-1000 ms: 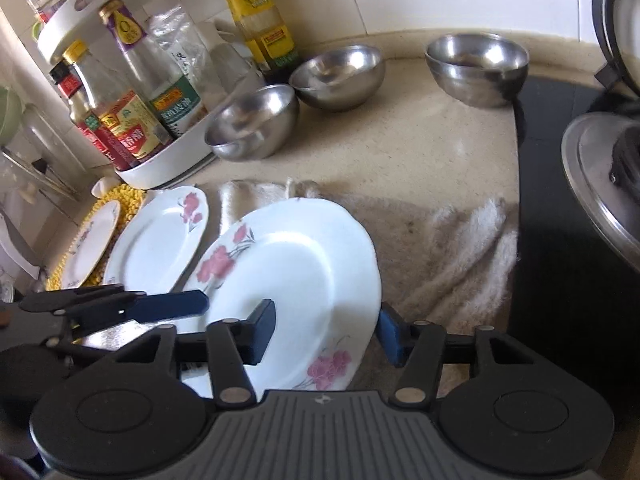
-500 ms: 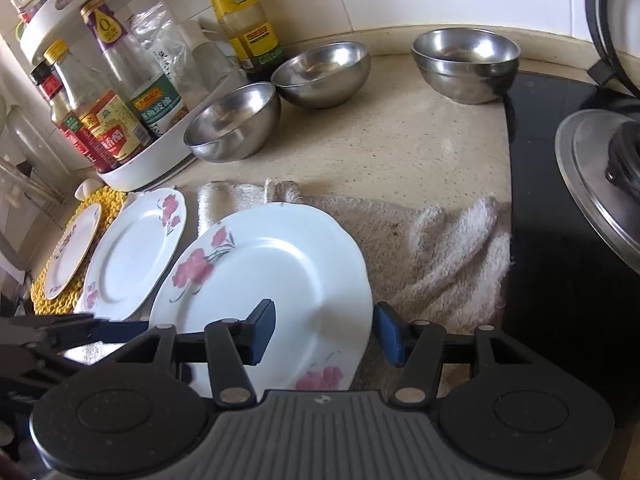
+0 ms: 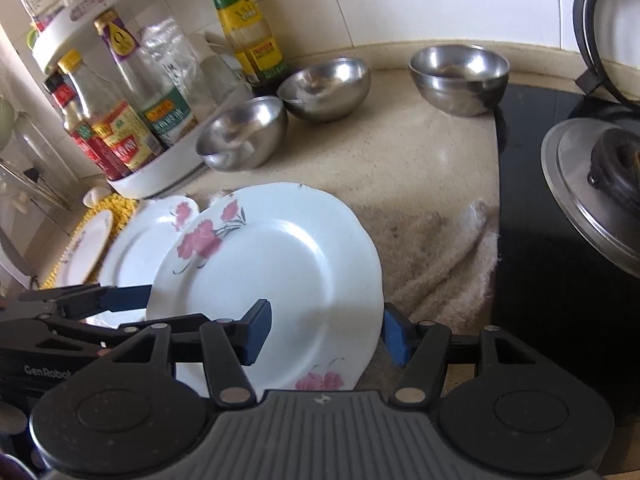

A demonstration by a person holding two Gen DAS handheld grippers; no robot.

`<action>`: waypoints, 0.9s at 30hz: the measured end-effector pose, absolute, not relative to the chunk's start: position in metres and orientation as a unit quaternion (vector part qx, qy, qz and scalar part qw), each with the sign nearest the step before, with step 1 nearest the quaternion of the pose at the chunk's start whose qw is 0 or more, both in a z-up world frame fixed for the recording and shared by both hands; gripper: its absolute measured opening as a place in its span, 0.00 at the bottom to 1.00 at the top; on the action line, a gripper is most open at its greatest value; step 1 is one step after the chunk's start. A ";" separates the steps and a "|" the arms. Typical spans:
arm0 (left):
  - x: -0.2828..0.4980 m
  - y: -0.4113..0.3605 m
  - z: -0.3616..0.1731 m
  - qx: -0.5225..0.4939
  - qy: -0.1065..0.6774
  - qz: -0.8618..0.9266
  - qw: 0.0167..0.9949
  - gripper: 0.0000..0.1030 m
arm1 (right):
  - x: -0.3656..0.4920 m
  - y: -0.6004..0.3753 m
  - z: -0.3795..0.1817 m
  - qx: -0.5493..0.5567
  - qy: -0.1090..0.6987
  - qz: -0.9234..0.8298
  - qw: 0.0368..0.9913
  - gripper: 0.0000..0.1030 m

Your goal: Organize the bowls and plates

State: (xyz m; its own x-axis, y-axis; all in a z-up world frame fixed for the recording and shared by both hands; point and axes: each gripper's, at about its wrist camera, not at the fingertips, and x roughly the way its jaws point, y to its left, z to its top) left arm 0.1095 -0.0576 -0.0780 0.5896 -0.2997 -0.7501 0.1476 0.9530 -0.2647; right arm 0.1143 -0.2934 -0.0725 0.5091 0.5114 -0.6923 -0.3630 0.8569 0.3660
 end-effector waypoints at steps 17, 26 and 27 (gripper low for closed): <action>0.089 0.009 -0.062 -0.121 0.411 -0.026 0.903 0.89 | 0.136 -0.205 -0.060 0.049 0.417 0.333 0.844 0.70; 0.092 0.051 -0.066 -0.138 0.409 0.017 0.902 0.90 | 0.153 -0.154 -0.063 0.026 0.422 0.356 0.833 0.70; 0.093 0.055 -0.067 -0.139 0.410 0.021 0.901 0.90 | 0.154 -0.149 -0.064 0.024 0.423 0.357 0.832 0.70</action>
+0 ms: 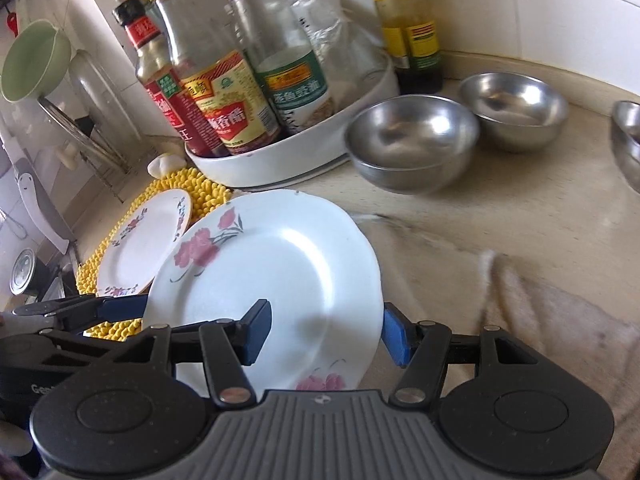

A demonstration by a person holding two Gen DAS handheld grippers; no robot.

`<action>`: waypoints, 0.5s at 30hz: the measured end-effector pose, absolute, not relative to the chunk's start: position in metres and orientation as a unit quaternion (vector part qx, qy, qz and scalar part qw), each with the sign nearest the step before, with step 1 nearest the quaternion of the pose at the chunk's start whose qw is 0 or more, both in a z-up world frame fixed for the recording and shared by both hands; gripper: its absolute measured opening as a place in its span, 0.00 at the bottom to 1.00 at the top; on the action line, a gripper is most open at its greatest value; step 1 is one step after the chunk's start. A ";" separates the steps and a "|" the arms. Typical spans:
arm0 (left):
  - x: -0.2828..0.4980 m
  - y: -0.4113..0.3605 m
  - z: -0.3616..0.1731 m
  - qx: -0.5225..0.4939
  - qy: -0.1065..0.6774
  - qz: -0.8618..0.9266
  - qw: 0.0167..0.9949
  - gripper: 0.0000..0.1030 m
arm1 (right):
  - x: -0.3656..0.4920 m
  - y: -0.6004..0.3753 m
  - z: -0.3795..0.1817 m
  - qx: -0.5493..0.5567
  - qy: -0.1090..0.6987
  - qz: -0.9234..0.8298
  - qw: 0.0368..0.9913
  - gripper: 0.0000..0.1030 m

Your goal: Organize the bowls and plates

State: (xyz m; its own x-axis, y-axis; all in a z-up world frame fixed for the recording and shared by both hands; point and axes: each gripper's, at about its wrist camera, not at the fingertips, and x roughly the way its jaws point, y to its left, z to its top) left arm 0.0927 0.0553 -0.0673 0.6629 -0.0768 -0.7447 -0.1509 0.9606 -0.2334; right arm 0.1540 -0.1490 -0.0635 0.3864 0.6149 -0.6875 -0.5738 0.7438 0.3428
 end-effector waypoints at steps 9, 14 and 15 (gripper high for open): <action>0.099 0.085 -0.074 -0.147 0.417 0.026 0.896 0.90 | 0.161 -0.120 -0.065 0.015 0.430 0.354 0.831 0.70; 0.103 0.097 -0.077 -0.149 0.420 0.022 0.895 0.90 | 0.164 -0.108 -0.066 0.010 0.432 0.347 0.833 0.70; 0.104 0.099 -0.078 -0.150 0.421 0.020 0.895 0.90 | 0.164 -0.106 -0.066 0.008 0.431 0.346 0.833 0.70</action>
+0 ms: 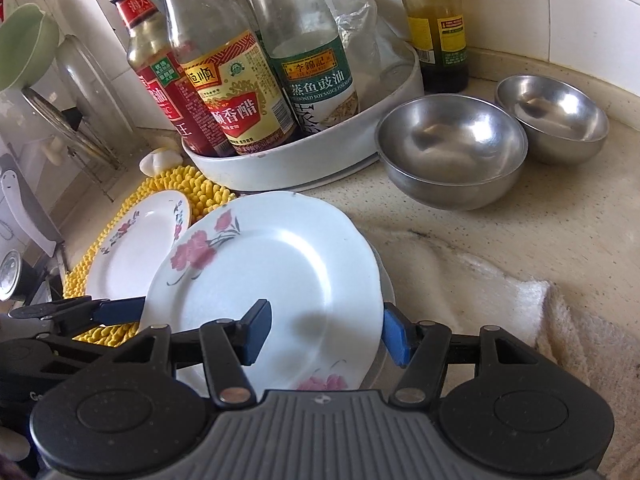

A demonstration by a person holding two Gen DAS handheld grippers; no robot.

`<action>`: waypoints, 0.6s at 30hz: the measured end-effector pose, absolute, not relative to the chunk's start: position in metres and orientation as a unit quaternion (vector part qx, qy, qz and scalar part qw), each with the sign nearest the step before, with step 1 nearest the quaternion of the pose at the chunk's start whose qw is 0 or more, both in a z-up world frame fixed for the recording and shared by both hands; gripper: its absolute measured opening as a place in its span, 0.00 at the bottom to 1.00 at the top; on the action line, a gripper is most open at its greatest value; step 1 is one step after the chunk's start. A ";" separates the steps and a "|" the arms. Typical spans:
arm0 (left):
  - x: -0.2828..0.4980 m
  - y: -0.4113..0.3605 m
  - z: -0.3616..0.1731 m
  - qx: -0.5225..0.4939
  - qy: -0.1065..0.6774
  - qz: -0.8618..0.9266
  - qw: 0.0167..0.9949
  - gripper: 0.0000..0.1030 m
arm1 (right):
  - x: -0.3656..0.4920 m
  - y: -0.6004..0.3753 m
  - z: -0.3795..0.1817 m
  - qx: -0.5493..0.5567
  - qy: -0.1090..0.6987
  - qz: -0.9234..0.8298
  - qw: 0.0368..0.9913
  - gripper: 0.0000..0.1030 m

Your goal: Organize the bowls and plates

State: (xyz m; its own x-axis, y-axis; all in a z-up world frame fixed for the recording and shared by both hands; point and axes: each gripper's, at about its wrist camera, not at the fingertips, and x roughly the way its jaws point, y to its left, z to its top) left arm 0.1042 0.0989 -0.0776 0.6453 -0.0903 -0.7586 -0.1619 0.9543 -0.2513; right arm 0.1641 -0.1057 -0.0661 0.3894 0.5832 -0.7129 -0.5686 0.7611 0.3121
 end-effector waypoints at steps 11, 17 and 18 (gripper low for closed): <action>0.110 0.109 -0.084 -0.151 0.429 -0.004 0.891 0.89 | 0.166 -0.099 -0.064 0.004 0.429 0.319 0.845 0.70; 0.111 0.111 -0.085 -0.147 0.426 -0.013 0.893 0.89 | 0.166 -0.100 -0.064 0.002 0.429 0.302 0.852 0.70; 0.110 0.111 -0.085 -0.146 0.424 -0.014 0.894 0.90 | 0.166 -0.100 -0.064 0.003 0.427 0.300 0.853 0.70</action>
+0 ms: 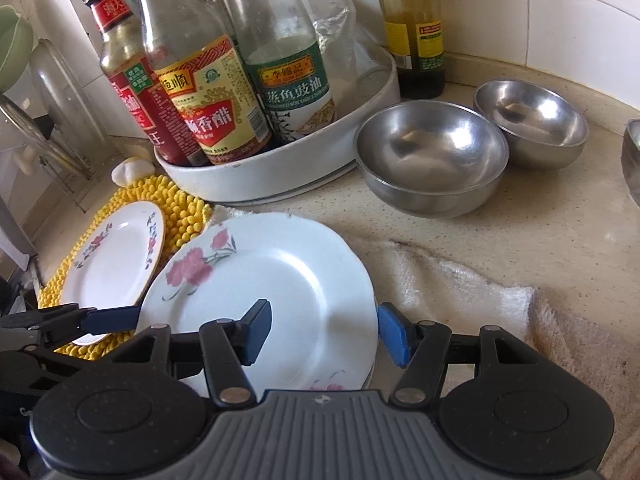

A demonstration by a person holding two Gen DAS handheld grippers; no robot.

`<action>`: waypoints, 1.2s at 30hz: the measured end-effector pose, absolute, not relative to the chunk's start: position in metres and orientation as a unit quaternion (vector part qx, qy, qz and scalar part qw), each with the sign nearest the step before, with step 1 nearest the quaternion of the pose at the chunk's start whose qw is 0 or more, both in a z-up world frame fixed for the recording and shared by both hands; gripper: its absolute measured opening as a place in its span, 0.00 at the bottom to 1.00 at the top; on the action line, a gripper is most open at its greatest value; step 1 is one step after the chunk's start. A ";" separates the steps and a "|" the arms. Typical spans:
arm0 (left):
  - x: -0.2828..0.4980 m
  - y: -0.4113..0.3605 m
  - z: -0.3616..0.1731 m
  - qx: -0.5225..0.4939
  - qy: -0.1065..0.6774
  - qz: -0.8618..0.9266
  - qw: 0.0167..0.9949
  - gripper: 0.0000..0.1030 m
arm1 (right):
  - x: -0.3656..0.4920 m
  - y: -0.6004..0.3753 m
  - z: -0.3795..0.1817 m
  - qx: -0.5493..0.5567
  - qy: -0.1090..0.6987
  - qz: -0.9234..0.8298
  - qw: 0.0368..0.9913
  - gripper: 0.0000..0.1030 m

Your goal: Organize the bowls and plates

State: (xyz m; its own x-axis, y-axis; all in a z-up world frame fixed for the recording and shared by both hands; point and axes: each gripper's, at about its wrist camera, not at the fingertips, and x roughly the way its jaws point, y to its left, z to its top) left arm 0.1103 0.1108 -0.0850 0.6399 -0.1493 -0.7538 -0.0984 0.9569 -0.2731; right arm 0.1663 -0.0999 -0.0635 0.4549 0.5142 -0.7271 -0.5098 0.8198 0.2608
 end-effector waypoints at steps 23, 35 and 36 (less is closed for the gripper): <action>0.116 0.151 -0.051 -0.108 0.351 0.036 0.929 0.95 | 0.168 -0.075 -0.038 0.001 0.378 0.325 0.867 0.71; 0.068 0.237 -0.069 -0.184 0.397 0.125 0.890 0.94 | 0.164 0.031 -0.042 -0.088 0.383 0.455 0.799 0.71; 0.067 0.238 -0.070 -0.185 0.398 0.123 0.890 0.94 | 0.164 0.039 -0.044 -0.092 0.384 0.463 0.794 0.71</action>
